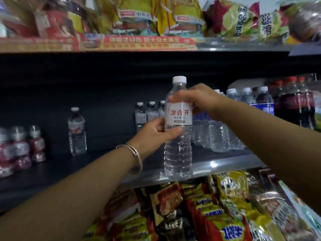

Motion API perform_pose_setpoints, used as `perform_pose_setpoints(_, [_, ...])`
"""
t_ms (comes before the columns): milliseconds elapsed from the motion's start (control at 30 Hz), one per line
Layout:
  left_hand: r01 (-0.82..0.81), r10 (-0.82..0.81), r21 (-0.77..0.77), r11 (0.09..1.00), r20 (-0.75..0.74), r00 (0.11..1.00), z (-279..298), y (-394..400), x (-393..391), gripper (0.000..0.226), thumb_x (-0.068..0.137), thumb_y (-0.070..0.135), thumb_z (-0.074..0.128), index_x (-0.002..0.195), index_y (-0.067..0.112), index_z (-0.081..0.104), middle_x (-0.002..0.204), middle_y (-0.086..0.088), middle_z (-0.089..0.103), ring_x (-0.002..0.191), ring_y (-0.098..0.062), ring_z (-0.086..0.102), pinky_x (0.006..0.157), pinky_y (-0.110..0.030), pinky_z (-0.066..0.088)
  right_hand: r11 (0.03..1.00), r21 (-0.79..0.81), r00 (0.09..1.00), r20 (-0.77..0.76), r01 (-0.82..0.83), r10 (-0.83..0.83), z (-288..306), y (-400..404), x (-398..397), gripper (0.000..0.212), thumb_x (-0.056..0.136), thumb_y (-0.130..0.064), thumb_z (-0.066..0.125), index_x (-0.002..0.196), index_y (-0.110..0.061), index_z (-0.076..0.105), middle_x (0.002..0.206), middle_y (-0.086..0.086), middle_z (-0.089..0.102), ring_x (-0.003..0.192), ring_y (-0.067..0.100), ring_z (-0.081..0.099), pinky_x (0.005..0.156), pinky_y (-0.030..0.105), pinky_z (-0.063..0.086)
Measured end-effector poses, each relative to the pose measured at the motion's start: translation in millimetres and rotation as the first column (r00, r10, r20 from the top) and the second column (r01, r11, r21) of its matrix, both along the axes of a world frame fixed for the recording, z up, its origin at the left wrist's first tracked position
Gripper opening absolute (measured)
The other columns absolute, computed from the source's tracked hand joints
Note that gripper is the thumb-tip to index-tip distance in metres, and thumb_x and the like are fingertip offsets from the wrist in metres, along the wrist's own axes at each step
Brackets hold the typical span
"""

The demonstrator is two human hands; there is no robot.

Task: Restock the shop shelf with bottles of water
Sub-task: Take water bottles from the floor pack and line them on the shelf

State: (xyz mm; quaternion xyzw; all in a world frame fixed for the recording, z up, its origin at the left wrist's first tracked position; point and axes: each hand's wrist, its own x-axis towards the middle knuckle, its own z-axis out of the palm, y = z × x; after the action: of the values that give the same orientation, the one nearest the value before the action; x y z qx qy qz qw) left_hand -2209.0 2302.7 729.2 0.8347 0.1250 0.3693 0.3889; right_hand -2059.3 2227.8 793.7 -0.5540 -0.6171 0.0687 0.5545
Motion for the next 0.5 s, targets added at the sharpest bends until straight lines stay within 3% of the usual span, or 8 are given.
perform_pose_setpoints(200, [-0.052, 0.052, 0.001, 0.999, -0.149, 0.987, 3, 64, -17, 0.043, 0.075, 0.020, 0.074, 0.114, 0.021, 0.056, 0.108, 0.005, 0.067, 0.102, -0.010, 0.064, 0.094, -0.028, 0.049, 0.999, 0.006, 0.999, -0.011, 0.047, -0.047, 20, 67, -13, 0.052, 0.068, -0.039, 0.078, 0.095, 0.004, 0.069, 0.091, 0.018, 0.072, 0.084, 0.032, 0.070, 0.078, 0.045, 0.056])
perform_pose_setpoints(333, [-0.131, 0.131, 0.009, 0.991, -0.159, 0.979, 2, 109, -8, 0.053, 0.072, 0.019, 0.077, 0.119, 0.014, 0.053, 0.108, 0.001, 0.067, 0.102, -0.013, 0.064, 0.098, -0.036, 0.048, 0.999, -0.009, 0.999, 0.019, 0.048, -0.047, 28, 114, -8, 0.048, 0.068, -0.039, 0.078, 0.090, 0.002, 0.070, 0.083, 0.012, 0.073, 0.072, 0.024, 0.070, 0.066, 0.034, 0.056])
perform_pose_setpoints(500, [-0.204, 0.195, -0.031, 0.979, -0.179, 0.964, 3, 150, 9, 0.045, 0.077, 0.013, 0.074, 0.116, 0.014, 0.050, 0.100, 0.004, 0.065, 0.093, -0.010, 0.064, 0.085, -0.024, 0.052, 0.998, -0.063, 0.998, 0.064, 0.019, -0.015, 26, 172, 11, 0.046, 0.068, -0.044, 0.077, 0.088, -0.003, 0.070, 0.081, 0.008, 0.073, 0.075, 0.021, 0.071, 0.075, 0.036, 0.058])
